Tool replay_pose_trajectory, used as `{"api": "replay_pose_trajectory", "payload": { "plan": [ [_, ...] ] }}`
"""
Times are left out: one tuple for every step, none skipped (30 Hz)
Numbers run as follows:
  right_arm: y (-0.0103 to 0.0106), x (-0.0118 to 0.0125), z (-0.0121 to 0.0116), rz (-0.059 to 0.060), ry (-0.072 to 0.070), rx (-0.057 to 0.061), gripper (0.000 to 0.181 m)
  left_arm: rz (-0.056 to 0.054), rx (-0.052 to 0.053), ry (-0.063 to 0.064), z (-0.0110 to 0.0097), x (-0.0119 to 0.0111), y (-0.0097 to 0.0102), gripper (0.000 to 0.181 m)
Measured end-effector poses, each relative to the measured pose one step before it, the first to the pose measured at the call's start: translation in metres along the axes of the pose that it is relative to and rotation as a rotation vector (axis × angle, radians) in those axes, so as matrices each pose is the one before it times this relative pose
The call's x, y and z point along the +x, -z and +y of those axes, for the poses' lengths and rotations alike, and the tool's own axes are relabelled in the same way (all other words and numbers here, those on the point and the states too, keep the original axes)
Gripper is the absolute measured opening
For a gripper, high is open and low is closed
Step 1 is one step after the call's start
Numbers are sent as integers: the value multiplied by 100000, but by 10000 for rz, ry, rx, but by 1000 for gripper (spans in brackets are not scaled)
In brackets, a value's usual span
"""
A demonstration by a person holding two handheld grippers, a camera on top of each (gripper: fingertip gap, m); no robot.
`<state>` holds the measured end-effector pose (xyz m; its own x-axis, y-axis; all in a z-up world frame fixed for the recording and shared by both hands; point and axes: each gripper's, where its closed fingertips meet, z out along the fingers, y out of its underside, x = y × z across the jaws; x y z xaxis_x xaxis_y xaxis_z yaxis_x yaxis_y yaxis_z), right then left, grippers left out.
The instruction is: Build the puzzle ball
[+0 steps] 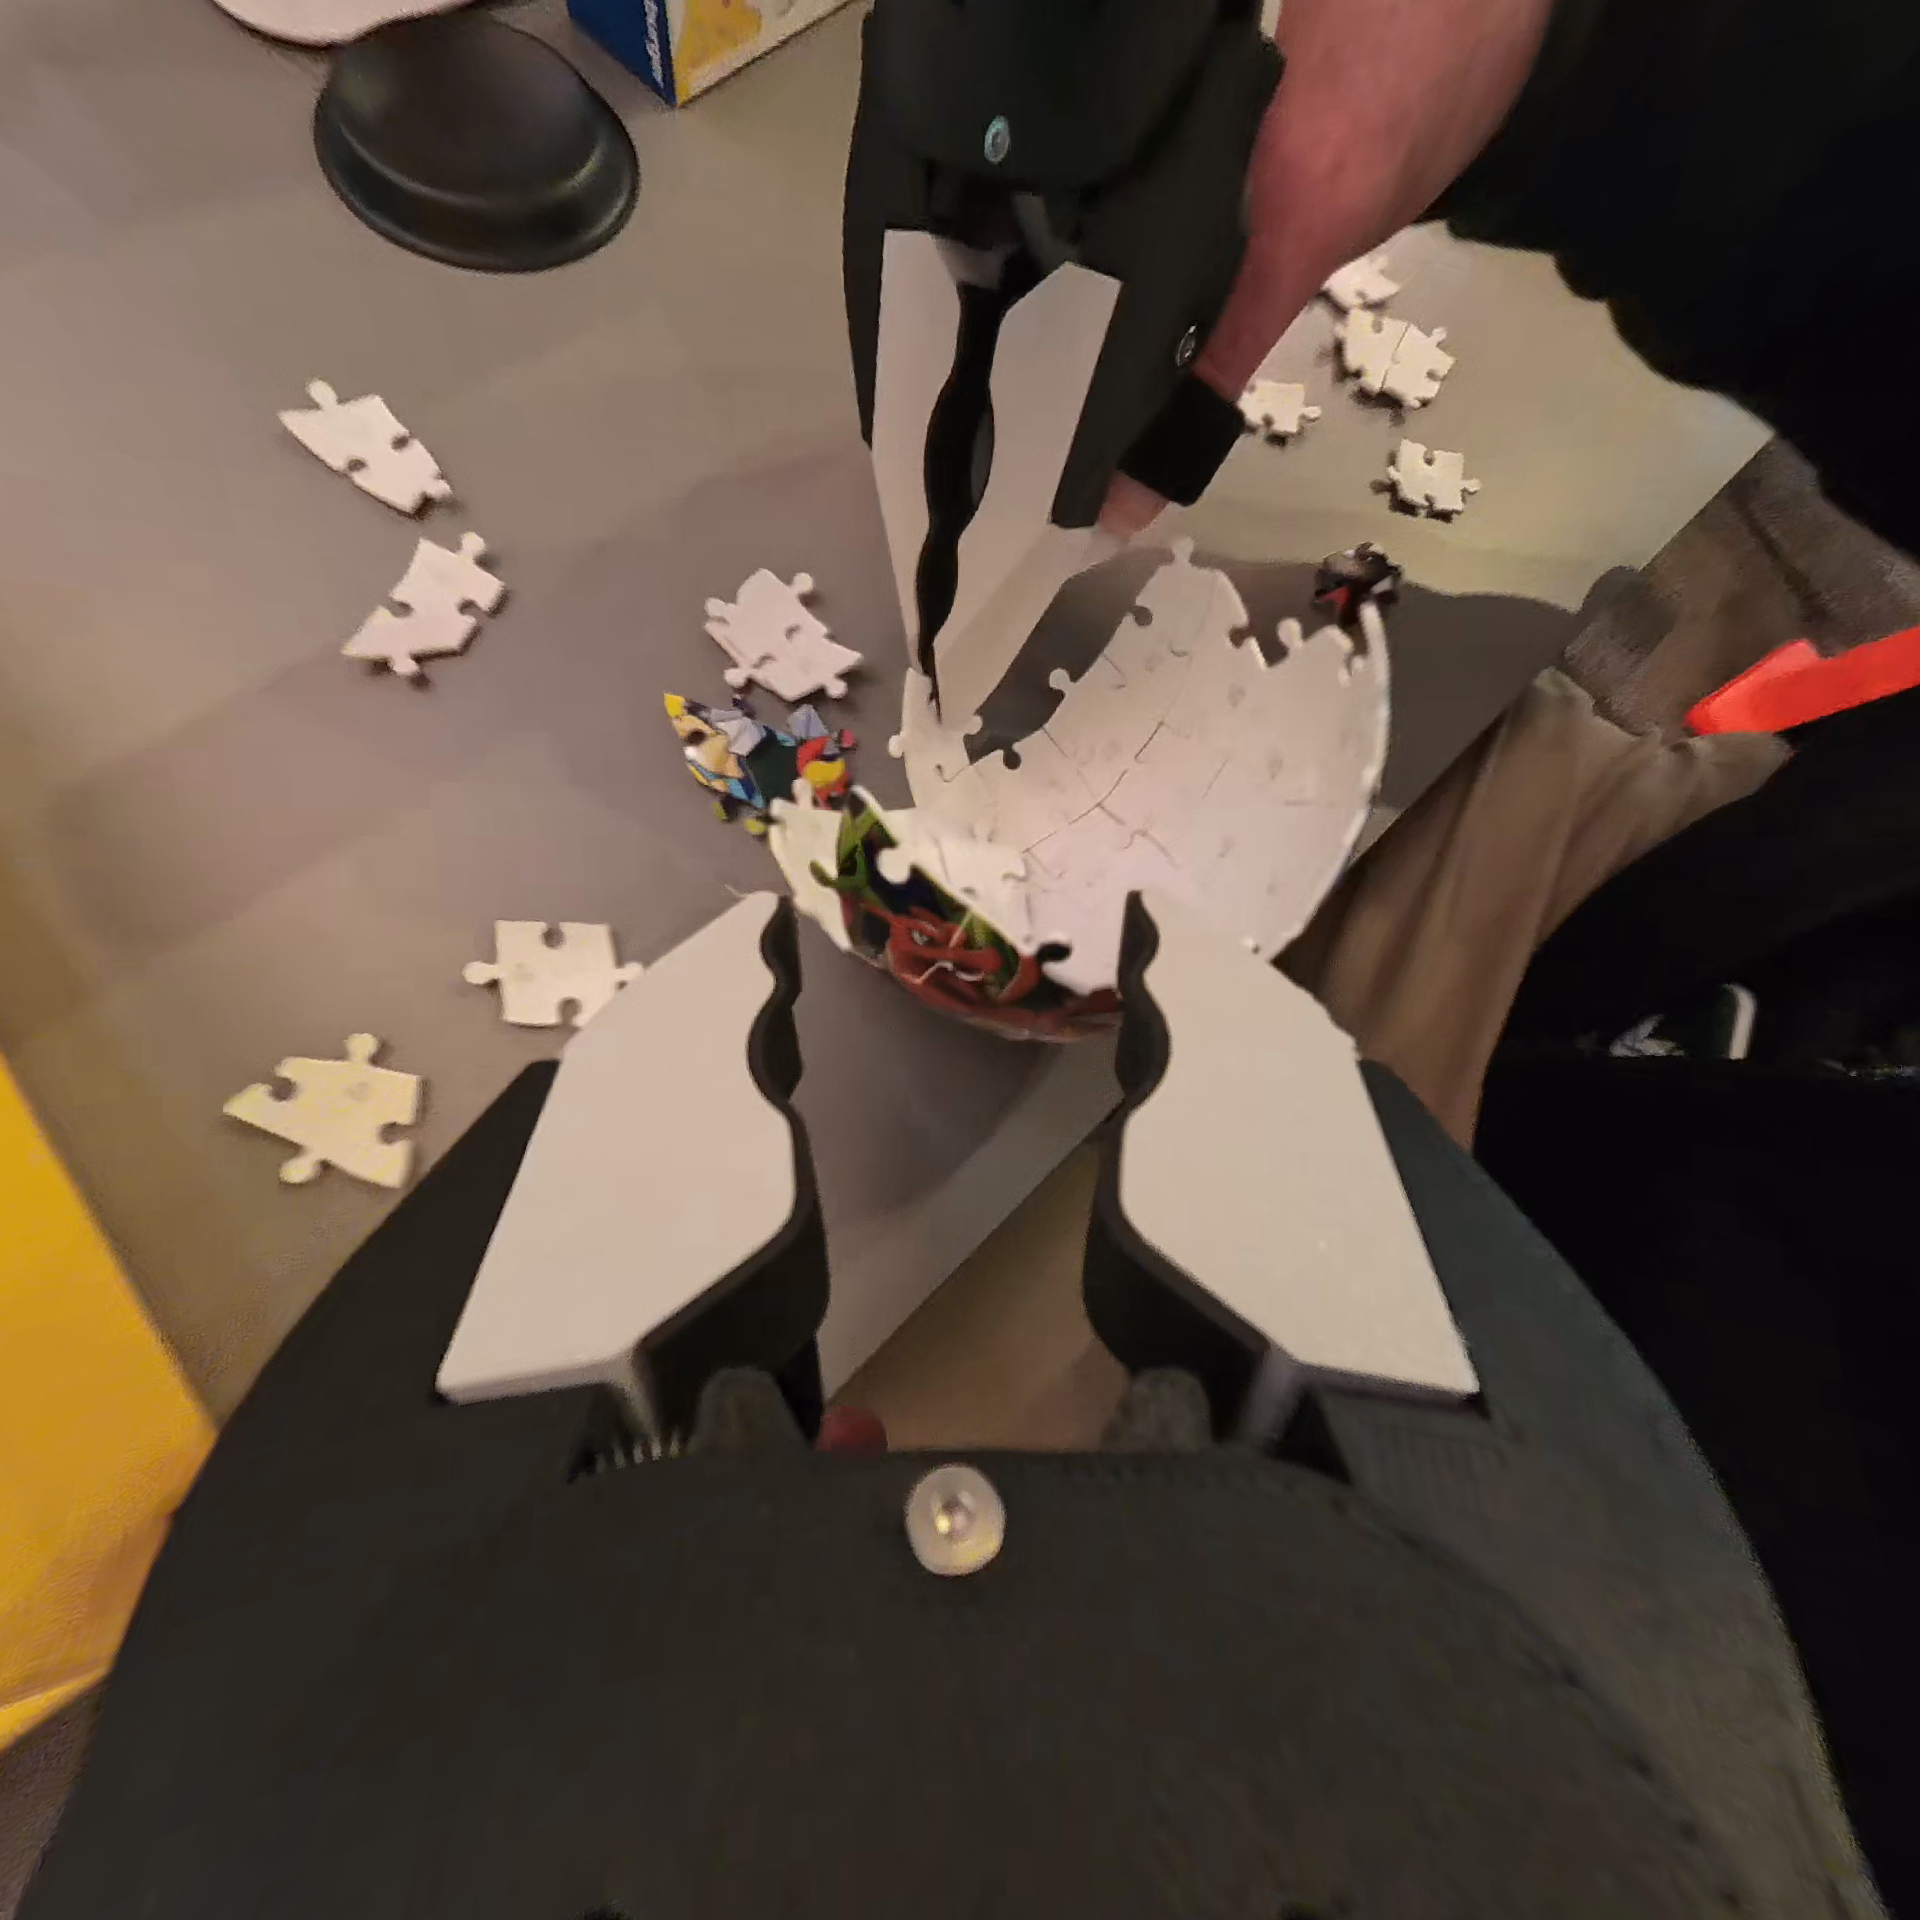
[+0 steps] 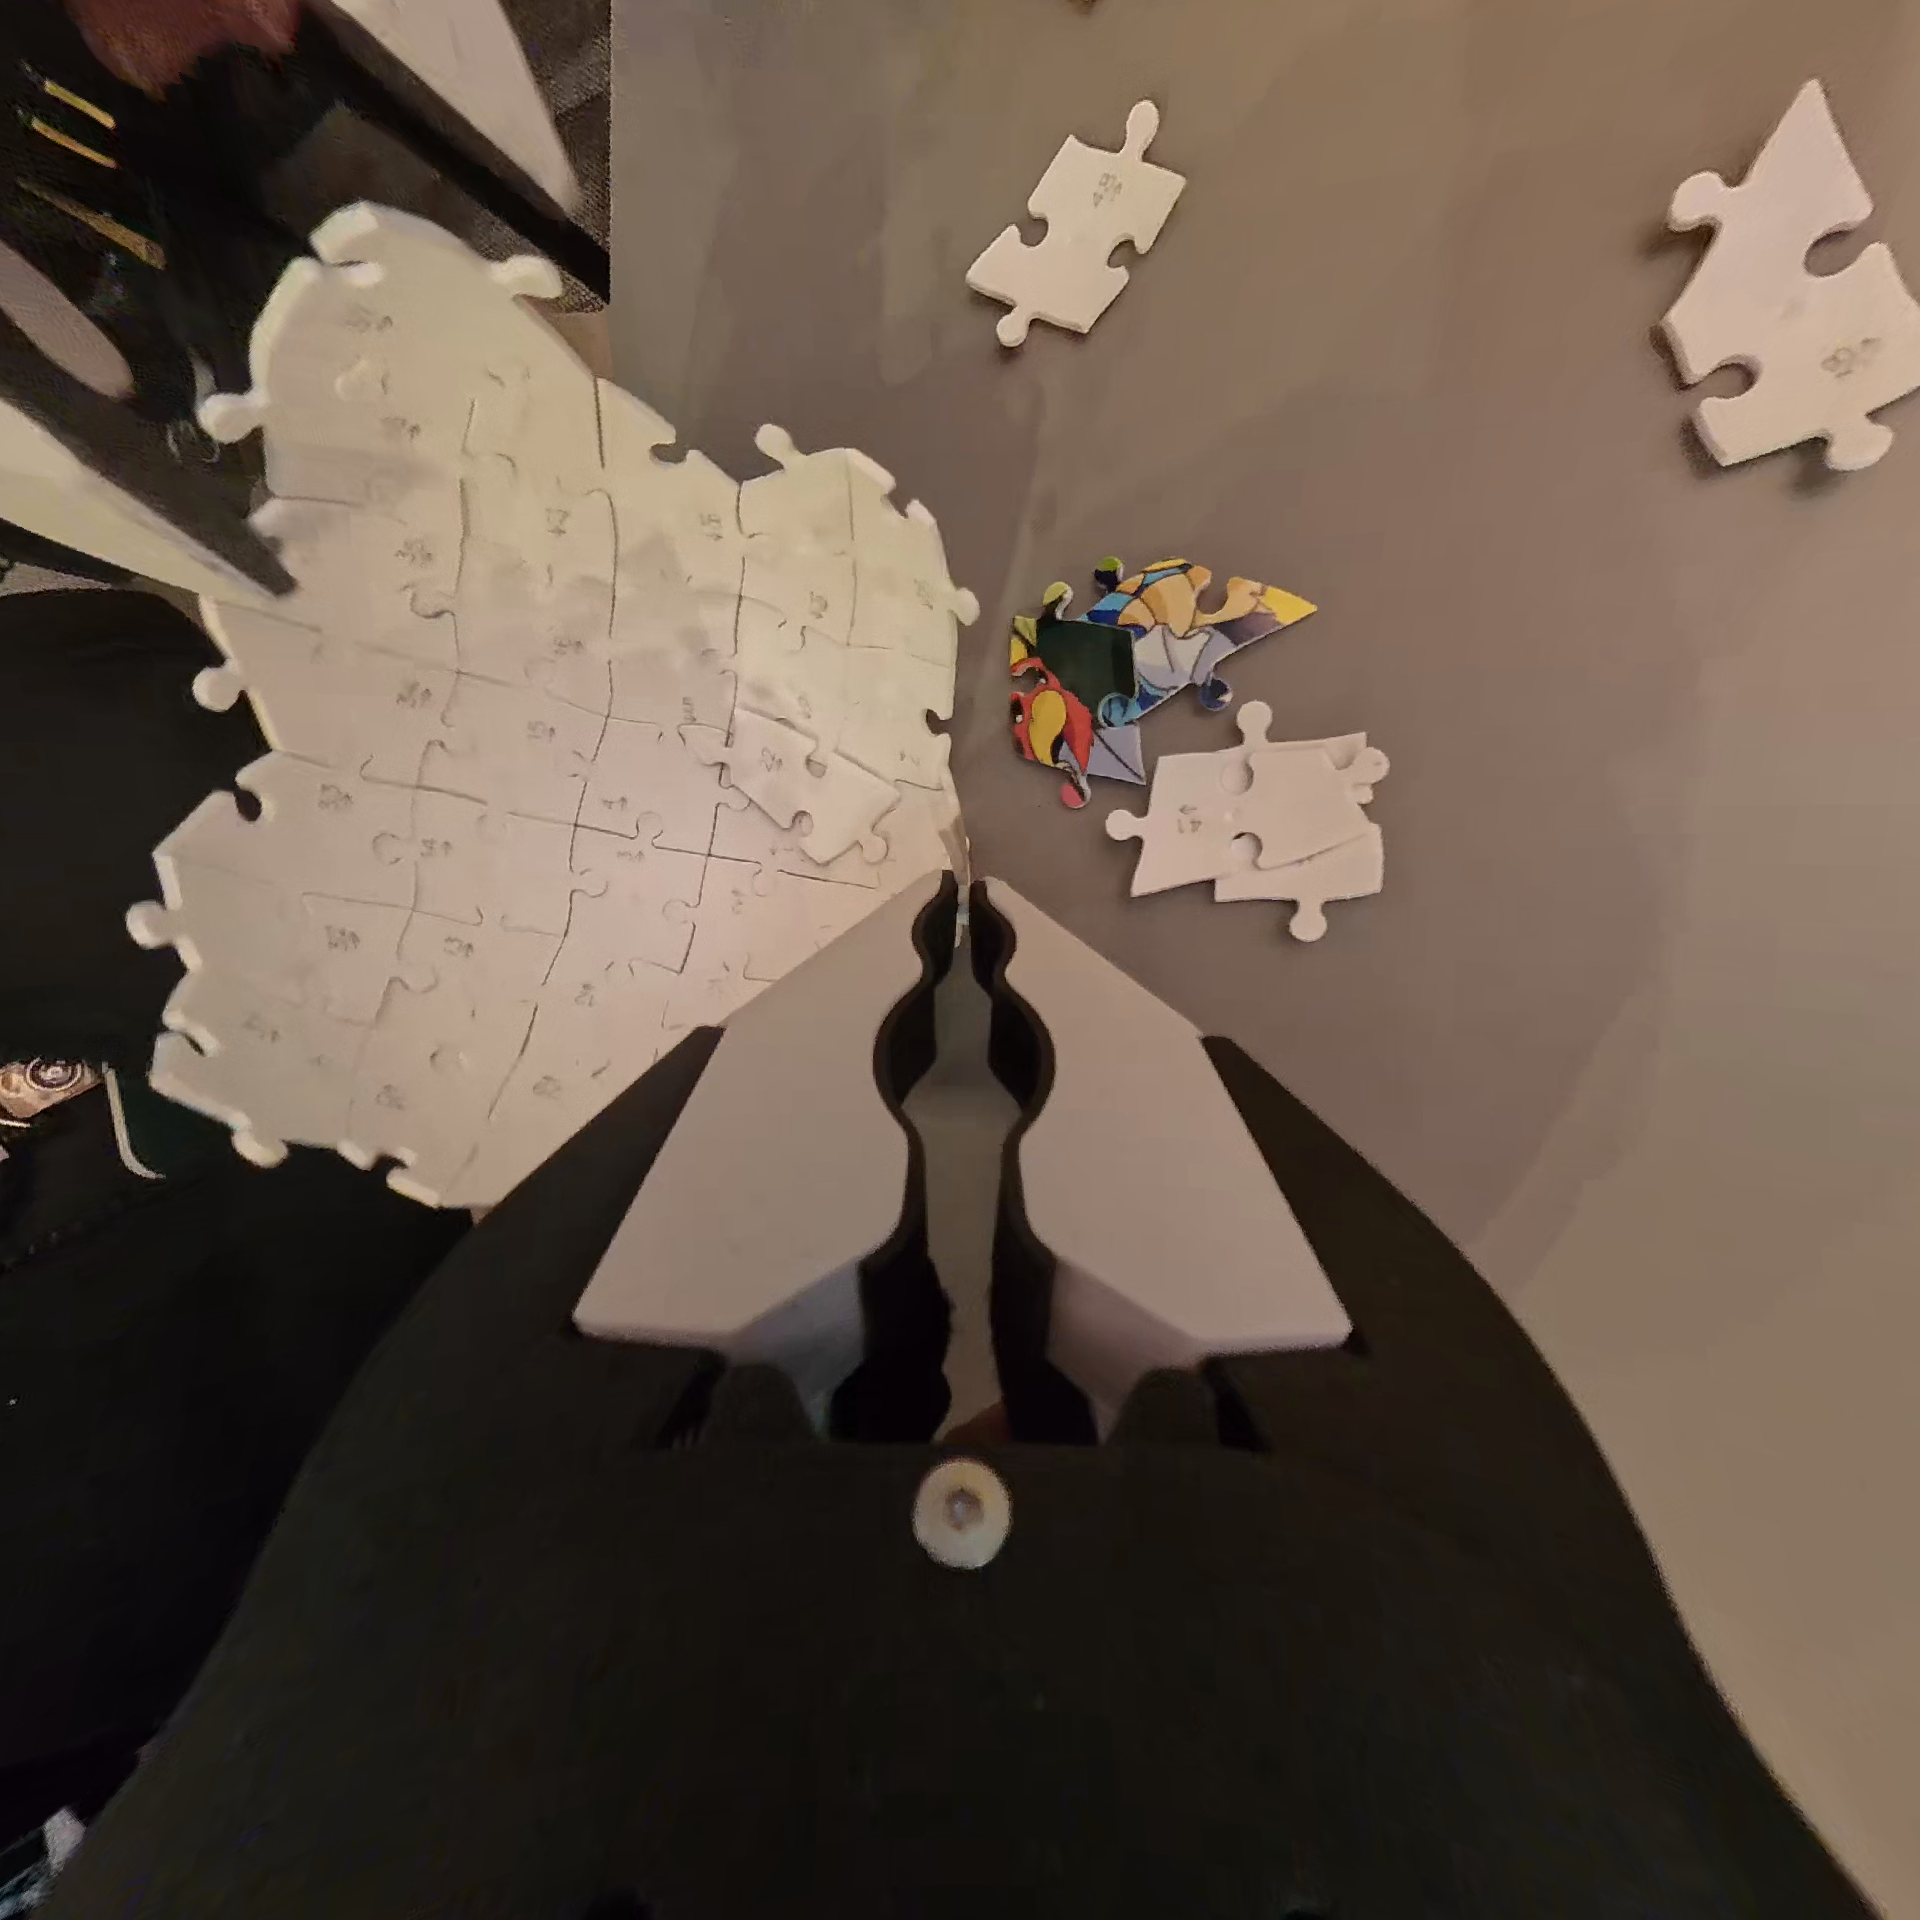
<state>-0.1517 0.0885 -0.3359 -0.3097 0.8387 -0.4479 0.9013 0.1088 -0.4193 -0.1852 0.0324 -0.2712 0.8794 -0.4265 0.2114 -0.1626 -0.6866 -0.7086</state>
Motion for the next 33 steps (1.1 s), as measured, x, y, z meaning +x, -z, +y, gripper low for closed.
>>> {"api": "replay_pose_trajectory", "payload": {
  "plan": [
    [-26, -167, 35, -36, 7, -35, 0, 200, 165, 301, 160, 286, -304, 59],
    [-33, -57, 14, 22, -27, -30, 0, 153, 199, 298, -13, 155, -253, 59],
    [-63, -12, 28, 24, -62, -32, 0, 89, 115, 146, -7, 83, -187, 58],
    [-62, -39, 77, -22, -72, -40, 0, 127, -22, 6, 96, 183, -151, 58],
    [-53, -30, 77, -52, -117, -26, 1, 101, -96, -18, 147, 140, -155, 58],
    [-26, 14, 32, -62, -151, 17, 1, -33, -59, -21, 104, -44, -172, 58],
    [-11, 55, 0, -39, -119, 31, 1, -12, -38, -43, 81, 5, -167, 59],
    [-29, 91, 12, 21, -39, 21, 1, 3, 9, -34, 7, 26, -149, 59],
    [-52, 246, 64, 110, -87, -29, 2, -41, 113, 20, -166, -69, -87, 58],
    [-101, 280, 74, 123, -84, -45, 4, -6, 109, 42, -155, -68, -50, 57],
    [-106, 257, 49, 114, -60, -34, 6, 70, 10, 12, -25, 62, -51, 57],
    [-70, 133, -14, 96, 6, -19, 7, 13, 13, -11, -40, 29, -30, 57],
    [-24, -4, -14, 98, 105, -27, 8, -17, 62, -19, -119, 3, -11, 57],
    [10, -12, -77, 114, 99, -25, 8, -2, 16, -19, -53, 25, -37, 57],
    [0, 72, -82, 141, 61, -16, 8, -12, -1, -16, -14, -17, -39, 57],
    [-33, 209, 55, 233, 69, -94, 8, -39, 31, -15, -52, -80, -11, 58],
    [-28, 116, 53, 204, 105, -100, 9, -30, 40, 6, -54, -90, -4, 58],
    [51, -157, -144, 18, 9, 49, 12, 15, 27, 19, -38, -14, 0, 58],
    [110, -67, -98, 58, 10, 27, 12, 26, 20, 19, -10, 25, -34, 58],
    [112, 53, 24, 137, 65, -33, 11, 12, 7, 2, 26, 20, -63, 58],
    [105, -19, -34, 97, 54, 9, 12, 36, 5, -2, 20, 69, -65, 58],
    [111, -91, -115, 41, 23, 61, 12, 21, 27, 4, -37, 56, -35, 58],
    [158, -74, -142, 74, 64, 78, 12, -4, 19, -11, -40, 12, -29, 58],
    [169, -114, -99, 72, 111, 22, 12, 1, -7, -12, 1, -1, -24, 58],
    [154, -160, -122, 20, 128, 20, 12, 15, 22, 16, -54, 3, 0, 58],
    [114, -154, -152, -14, 83, 26, 10, -16, 24, 18, -50, -47, -3, 58],
    [54, -87, -70, 17, 59, -25, 7, -42, 0, 7, -11, -82, -31, 57],
    [-38, 52, 45, 140, 115, -97, 7, -8, -30, 9, 56, -30, -44, 57],
    [-49, 16, 9, 129, 127, -66, 7, 33, -28, 4, 63, 71, -59, 58],
    [-66, 118, 152, 145, 33, -127, 6, 16, -8, 8, 23, 57, -61, 58],
    [-118, 209, 326, 164, 50, -214, 6, -26, -6, -5, 25, 14, -50, 58],
    [-91, -34, 93, -34, 13, -25, 7, 6, 5, -1, -16, 28, -25, 58],
    [19, -53, -9, -86, -62, 65, 5, 6, -24, -14, 22, 38, -32, 58]
  ]
}}
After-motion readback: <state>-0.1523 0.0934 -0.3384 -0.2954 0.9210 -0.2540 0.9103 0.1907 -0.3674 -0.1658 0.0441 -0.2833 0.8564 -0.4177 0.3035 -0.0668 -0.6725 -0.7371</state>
